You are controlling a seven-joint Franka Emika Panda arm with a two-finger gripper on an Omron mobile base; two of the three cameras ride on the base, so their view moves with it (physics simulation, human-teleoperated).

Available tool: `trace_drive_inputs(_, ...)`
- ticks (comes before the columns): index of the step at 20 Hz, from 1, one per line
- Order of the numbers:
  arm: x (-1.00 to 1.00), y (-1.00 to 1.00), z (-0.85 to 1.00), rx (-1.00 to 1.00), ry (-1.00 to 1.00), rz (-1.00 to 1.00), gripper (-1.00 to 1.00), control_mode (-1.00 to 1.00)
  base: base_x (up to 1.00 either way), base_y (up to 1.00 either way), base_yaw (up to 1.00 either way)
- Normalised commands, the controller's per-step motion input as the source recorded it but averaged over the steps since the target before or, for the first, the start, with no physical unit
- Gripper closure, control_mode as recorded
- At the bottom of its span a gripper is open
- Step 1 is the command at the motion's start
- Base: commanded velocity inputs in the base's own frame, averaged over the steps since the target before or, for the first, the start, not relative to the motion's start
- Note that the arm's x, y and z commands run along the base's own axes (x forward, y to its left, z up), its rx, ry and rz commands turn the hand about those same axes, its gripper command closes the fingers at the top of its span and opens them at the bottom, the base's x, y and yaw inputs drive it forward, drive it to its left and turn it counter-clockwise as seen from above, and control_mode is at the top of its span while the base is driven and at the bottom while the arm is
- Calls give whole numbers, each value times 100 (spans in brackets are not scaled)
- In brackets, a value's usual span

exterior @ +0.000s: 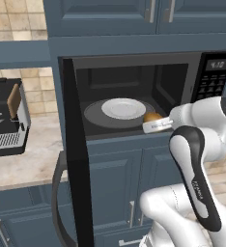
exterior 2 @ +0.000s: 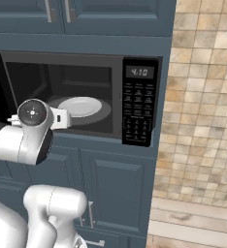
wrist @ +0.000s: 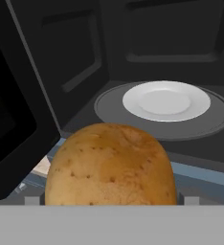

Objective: Retrieve the reheated potato from the microwave, then place the potato, cheese, and condiment on the cutting board.

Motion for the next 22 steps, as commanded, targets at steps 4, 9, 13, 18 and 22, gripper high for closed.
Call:
trace_drive_inputs(4,0,0,0,0,0,0,100,-100,0,0,0)
trace_drive_inputs(9,0,0,0,0,0,0,100,-100,0,0,0)
trace_drive_inputs(13,0,0,0,0,0,0,100,-100,0,0,0)
trace_drive_inputs(18,0,0,0,0,0,0,100,-100,0,0,0)
trace_drive_inputs(22,0,0,0,0,0,0,100,100,0,0,0)
